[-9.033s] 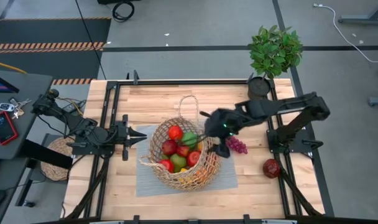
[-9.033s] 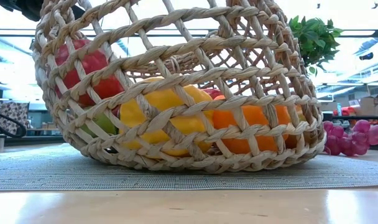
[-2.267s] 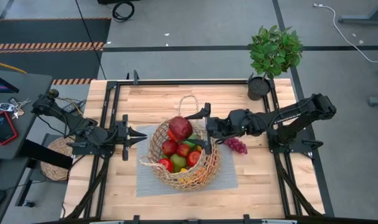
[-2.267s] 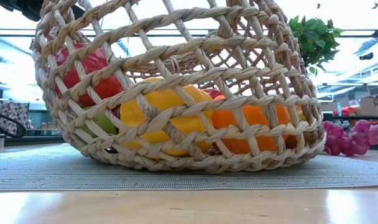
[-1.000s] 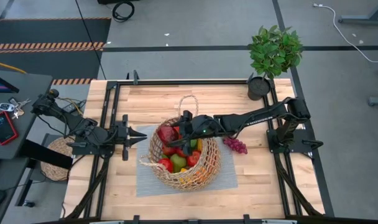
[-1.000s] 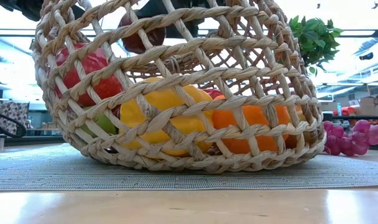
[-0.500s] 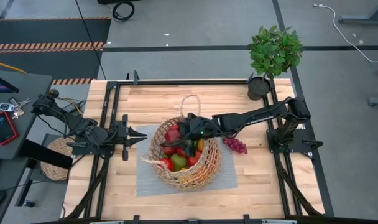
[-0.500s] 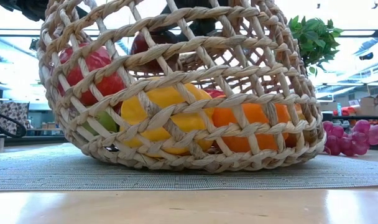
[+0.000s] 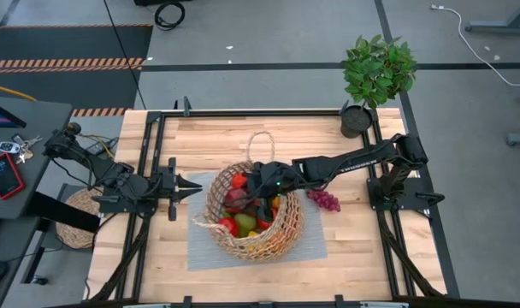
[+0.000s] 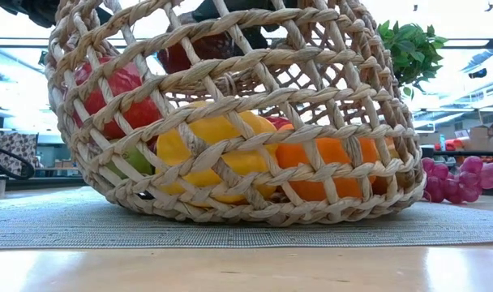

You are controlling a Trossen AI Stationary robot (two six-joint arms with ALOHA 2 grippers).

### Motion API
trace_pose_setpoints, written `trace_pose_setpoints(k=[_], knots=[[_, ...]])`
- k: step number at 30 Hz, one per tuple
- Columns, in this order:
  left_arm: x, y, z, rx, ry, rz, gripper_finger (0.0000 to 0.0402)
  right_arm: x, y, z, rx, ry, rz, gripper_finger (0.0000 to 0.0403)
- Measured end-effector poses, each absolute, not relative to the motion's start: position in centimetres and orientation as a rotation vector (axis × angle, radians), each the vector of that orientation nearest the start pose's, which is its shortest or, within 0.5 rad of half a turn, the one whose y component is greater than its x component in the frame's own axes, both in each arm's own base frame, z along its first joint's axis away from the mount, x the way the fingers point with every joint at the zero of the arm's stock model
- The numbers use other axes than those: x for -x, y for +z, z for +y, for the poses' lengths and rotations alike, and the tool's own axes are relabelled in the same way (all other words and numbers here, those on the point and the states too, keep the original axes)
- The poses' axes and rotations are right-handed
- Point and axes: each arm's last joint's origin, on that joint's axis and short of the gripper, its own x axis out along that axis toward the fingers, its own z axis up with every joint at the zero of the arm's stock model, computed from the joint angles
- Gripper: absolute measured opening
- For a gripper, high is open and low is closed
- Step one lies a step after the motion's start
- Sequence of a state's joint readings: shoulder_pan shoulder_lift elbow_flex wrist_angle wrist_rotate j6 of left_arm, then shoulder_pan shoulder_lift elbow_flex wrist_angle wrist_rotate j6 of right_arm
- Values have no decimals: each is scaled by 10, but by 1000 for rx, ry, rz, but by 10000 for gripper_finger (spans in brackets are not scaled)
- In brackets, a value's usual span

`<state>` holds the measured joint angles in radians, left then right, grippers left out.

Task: Build produce basket
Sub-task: Put the red apple into the basket

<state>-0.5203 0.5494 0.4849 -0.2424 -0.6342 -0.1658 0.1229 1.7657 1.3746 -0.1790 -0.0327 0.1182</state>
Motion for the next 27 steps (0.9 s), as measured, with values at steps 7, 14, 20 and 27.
trace_pose_setpoints(k=[7, 14, 20, 27], knots=[[-121, 258, -50, -3, 134, 247, 48, -399, 274, 52, -43, 182, 563, 376], [-121, 258, -50, -3, 134, 247, 48, -399, 274, 52, -73, 174, 566, 376], [-121, 258, -50, -3, 134, 247, 48, -401, 278, 54, -101, 190, 523, 376], [-121, 258, -50, -3, 134, 247, 48, -403, 282, 56, -54, 236, 468, 376]])
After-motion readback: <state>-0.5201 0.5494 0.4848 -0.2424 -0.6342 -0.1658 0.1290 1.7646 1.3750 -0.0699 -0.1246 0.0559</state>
